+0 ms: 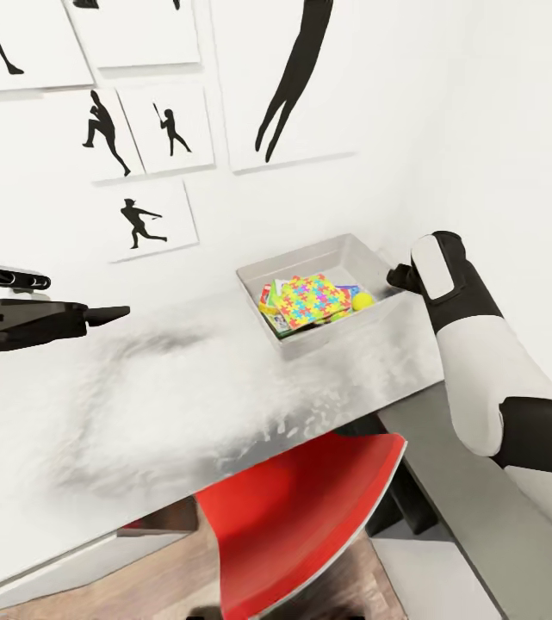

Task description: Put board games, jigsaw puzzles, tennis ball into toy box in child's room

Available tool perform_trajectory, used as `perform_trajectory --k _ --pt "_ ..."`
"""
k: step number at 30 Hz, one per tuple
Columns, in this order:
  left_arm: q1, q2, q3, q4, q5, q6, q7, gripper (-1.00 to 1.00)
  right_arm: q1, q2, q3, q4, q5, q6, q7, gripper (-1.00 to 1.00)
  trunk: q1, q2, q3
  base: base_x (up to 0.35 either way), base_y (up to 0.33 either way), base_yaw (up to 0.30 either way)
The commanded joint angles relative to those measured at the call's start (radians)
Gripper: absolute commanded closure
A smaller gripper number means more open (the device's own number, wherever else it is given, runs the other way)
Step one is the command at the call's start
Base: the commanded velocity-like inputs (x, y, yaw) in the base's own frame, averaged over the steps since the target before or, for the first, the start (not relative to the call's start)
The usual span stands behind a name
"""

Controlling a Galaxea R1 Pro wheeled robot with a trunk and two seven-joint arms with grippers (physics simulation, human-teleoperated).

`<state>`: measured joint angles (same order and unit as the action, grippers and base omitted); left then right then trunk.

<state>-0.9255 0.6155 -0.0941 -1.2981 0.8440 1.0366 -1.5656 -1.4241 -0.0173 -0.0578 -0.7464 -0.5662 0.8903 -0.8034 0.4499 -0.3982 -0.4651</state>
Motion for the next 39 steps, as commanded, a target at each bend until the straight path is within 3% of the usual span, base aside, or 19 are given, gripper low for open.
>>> perform_trajectory --k 1,16,39 --pt "-0.001 0.001 -0.002 0.000 0.001 0.011 -0.005 -1.00 -0.001 0.001 0.001 -0.001 -0.010 0.002 -0.010 -1.00 0.000 -0.002 0.000 -0.310 0.099 -0.145" --pt "-0.001 0.001 -0.002 0.000 0.000 0.011 -0.005 -1.00 -0.001 0.005 0.001 -0.001 -0.005 0.002 -0.010 -1.00 0.000 -0.002 0.022 -0.282 0.111 -0.145" --pt "-0.001 0.001 -0.003 0.003 -0.003 0.011 -0.005 -1.00 0.005 0.001 0.001 -0.005 -0.010 0.007 -0.007 -1.00 0.000 -0.002 0.056 -0.017 0.006 -0.145"
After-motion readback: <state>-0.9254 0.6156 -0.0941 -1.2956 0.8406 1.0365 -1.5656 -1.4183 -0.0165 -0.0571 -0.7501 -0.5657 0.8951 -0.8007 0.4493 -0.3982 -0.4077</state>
